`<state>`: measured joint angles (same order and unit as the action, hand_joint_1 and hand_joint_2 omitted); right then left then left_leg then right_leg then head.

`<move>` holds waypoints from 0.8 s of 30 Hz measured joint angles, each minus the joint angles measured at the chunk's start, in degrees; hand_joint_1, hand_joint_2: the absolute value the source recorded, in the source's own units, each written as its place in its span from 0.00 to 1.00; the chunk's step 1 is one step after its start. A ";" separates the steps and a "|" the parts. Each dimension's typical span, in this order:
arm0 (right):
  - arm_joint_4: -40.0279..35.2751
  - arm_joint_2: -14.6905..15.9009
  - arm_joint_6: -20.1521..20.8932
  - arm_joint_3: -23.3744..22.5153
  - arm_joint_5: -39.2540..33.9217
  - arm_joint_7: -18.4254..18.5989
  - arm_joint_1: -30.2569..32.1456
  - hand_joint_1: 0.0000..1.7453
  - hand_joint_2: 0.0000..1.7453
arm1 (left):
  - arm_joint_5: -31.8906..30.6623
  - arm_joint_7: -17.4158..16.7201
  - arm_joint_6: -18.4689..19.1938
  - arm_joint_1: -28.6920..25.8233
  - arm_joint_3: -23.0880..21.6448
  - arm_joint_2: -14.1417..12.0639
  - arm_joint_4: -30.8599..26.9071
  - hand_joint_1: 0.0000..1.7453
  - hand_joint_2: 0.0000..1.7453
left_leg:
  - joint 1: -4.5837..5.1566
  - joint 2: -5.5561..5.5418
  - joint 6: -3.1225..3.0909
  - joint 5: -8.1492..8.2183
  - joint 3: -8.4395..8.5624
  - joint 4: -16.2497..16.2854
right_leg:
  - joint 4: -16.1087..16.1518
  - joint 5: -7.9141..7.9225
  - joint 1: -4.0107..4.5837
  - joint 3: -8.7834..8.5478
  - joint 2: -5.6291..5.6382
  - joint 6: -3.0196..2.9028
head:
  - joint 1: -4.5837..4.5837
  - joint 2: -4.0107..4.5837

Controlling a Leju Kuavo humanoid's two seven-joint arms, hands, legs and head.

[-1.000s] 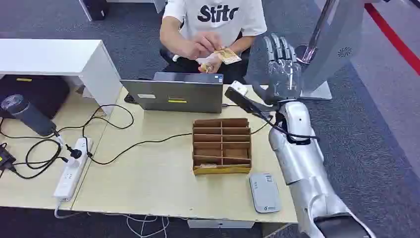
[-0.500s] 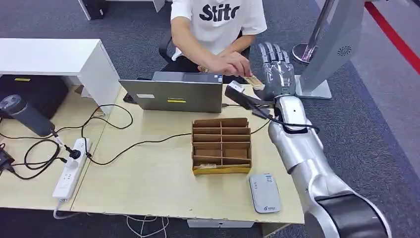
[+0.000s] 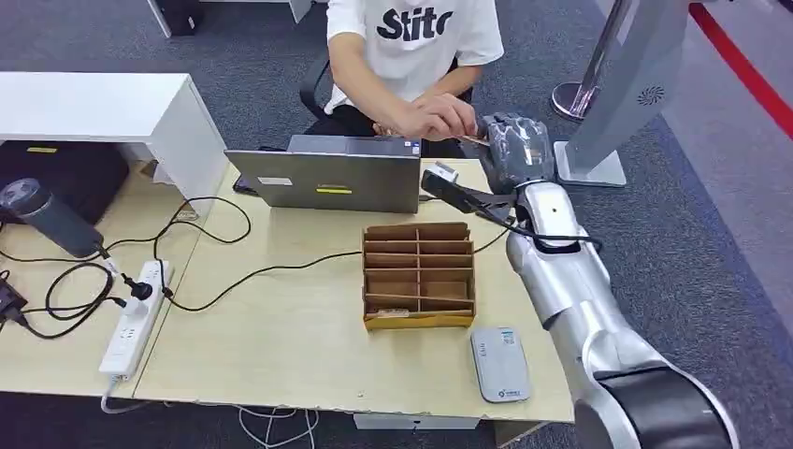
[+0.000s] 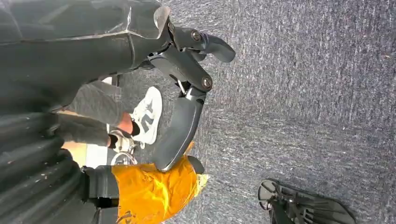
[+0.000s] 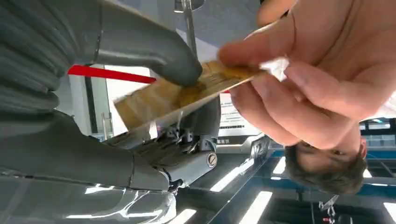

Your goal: Pass the card to the sensor for recognition and then transmit it.

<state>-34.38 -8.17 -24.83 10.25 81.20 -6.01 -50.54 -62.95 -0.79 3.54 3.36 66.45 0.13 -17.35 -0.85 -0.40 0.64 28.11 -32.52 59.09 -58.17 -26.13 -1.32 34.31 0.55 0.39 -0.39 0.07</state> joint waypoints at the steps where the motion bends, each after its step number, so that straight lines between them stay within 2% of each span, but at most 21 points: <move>1: 0.00 0.00 0.00 -0.02 0.00 0.00 0.01 1.00 1.00 | 0.00 0.00 0.00 0.00 0.00 0.00 0.00 0.00 1.00 | 0.00 0.00 0.00 0.00 0.00 0.00 | 0.00 0.00 0.00 0.00 0.00 0.00 | 0.02 0.00; 10: 0.00 0.00 0.17 -0.02 0.41 -0.87 0.03 1.00 1.00 | 0.20 0.00 -0.02 0.00 0.37 0.00 0.22 0.00 1.00 | 0.00 0.00 0.00 0.00 0.00 0.00 | 0.00 0.00 0.00 0.01 0.00 0.00 | 0.00 0.00; 14: -2.24 -0.43 -1.67 -0.02 -2.45 -5.93 1.61 1.00 1.00 | 0.72 -0.09 -0.20 0.01 1.20 0.09 0.31 0.00 1.00 | -0.01 0.00 0.00 0.00 0.01 0.00 | 0.00 0.00 0.01 0.01 0.00 0.00 | 0.00 0.00; 16: -7.61 -0.98 -2.75 0.04 -5.15 -9.33 4.65 1.00 1.00 | 1.35 -0.37 -0.68 0.02 1.79 0.35 0.31 0.00 1.00 | -0.01 -0.01 0.00 0.00 0.02 0.00 | 0.01 -0.01 0.01 0.01 0.00 0.00 | 0.00 0.00; 20: -24.53 -1.29 -1.78 1.62 -12.71 -12.38 15.99 1.00 1.00 | 3.26 -1.01 -2.09 -0.21 3.83 1.47 0.33 0.00 1.00 | -0.02 -0.22 -0.01 0.12 -0.01 -0.01 | 0.05 -0.13 0.02 0.00 -0.16 0.04 | -0.06 0.00; 24: -41.20 -0.92 -0.05 1.71 -27.12 -17.43 31.12 1.00 1.00 | 6.18 -1.07 -4.22 -0.34 6.88 3.28 0.31 0.00 1.00 | 0.00 -0.27 -0.10 0.29 -0.01 -0.01 | 0.11 -0.32 0.01 -0.08 -0.31 0.14 | 0.04 0.00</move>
<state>-75.58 -9.09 -24.88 11.96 54.08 -23.44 -19.41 -56.77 -1.86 -0.68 3.02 73.32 3.41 -17.05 -0.84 -0.68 0.54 28.40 -32.52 59.08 -58.05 -26.45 -1.30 34.23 0.23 0.53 -0.35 0.07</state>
